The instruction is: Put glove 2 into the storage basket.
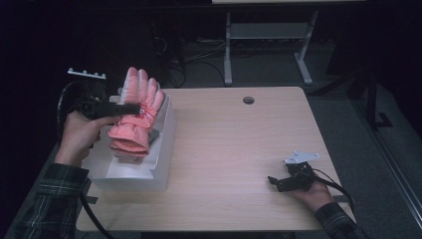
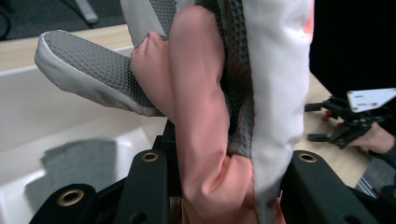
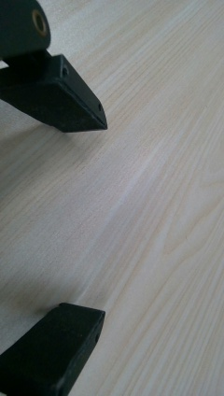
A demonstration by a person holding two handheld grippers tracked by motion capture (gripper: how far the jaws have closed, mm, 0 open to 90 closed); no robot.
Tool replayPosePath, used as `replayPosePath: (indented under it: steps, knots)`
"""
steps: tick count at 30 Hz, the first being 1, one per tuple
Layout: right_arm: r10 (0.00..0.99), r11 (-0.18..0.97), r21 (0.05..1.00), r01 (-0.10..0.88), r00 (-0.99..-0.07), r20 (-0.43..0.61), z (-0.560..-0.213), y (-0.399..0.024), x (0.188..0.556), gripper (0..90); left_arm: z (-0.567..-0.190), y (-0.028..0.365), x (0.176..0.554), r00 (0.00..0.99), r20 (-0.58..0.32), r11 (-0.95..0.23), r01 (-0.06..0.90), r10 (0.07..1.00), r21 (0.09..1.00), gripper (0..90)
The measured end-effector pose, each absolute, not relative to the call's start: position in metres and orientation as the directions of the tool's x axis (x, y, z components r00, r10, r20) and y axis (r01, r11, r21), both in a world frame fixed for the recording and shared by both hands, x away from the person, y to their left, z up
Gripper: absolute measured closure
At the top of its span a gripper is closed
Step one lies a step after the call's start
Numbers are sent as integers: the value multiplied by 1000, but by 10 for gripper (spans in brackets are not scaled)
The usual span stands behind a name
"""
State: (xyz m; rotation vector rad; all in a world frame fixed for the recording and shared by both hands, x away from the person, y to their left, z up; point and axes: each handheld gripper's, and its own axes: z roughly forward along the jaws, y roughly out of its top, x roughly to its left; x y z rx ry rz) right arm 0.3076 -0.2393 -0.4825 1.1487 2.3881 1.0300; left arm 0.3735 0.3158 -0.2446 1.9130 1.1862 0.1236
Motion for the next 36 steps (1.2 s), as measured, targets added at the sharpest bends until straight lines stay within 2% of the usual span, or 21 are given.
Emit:
replayPosePath:
  steps: [7,15,36]
  knots:
    - [770,425,713,557,-637,39,-482,-239,308,72,-281,329,384,495,-374,-142,729,784,669,629]
    - [770,426,713,557,-637,39,-482,-239,308,72,-319,329,398,464,-375,-150,766,803,625,626]
    - [766,431,716,549,-642,31,-483,-239,308,69,-405,322,422,432,-430,-171,835,793,523,613]
